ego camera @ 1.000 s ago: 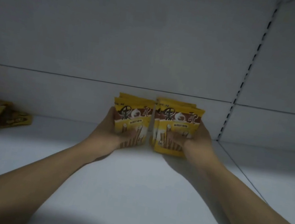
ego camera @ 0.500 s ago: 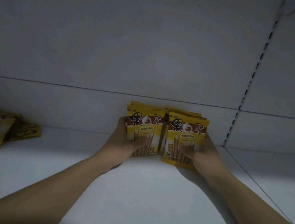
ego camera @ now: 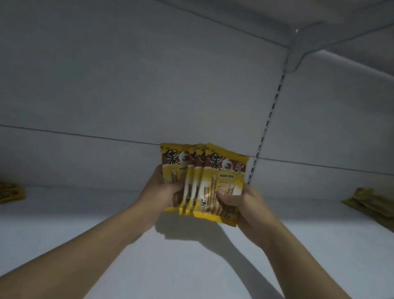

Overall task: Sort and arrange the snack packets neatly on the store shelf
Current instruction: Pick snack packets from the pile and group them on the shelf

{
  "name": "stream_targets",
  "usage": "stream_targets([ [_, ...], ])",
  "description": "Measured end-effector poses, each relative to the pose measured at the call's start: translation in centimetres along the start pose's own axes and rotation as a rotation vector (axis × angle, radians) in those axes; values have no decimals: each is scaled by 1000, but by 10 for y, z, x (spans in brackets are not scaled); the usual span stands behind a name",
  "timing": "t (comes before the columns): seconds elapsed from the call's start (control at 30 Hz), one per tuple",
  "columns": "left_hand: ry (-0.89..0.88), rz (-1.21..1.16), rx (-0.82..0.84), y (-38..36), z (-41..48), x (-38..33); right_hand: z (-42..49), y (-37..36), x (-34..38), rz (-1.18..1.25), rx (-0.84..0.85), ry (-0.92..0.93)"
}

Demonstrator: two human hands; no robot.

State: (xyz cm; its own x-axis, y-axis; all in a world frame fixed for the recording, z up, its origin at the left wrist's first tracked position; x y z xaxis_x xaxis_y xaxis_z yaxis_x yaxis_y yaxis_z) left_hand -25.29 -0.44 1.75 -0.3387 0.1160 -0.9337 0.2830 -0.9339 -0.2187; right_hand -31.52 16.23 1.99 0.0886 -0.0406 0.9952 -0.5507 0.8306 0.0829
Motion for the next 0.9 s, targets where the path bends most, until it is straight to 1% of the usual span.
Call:
stream_targets([
  [0.13, 112, -126, -19, -25, -9, -10, -20, 25, 28, -6, -195, 73],
  [0.17, 123, -146, 13, -34, -11, -14, -25, 29, 35, -6, -229, 90],
  [0.23, 110, -146, 140, -59, -17, -26, -37, 36, 42, -4, -273, 116],
  [0.3, 67, -123, 225, -81, -22, -34, -47, 43, 46, -18, -311, 129],
  [0.5, 54, -190, 264, -135, -17, -36, -77, 89, 61, -65, -403, 180],
  [0.63, 67, -221, 346, -187, -14, -24, -93, 131, 61, -146, -432, 187],
  [0.73, 120, -234, 411, -233, -12, -8, -99, 170, 54, -175, -460, 187],
  [0.9, 170, -215, 420, -305, 15, 27, -96, 259, 39, -163, -531, 205],
])
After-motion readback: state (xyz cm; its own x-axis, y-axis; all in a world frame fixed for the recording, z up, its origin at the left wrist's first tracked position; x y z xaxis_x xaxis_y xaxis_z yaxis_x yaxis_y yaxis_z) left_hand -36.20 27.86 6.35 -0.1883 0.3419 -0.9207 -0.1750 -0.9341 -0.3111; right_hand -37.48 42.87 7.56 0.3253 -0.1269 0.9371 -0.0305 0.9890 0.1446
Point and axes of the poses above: each hand's wrist, its own z-axis towards the middle knuckle, its own y-axis out of the back of the hand, x = y × z, the point moved 8 cm from there along z, towards the middle knuckle, and after that the axes turned 7 degrees about -z, right-handed, at the moved point
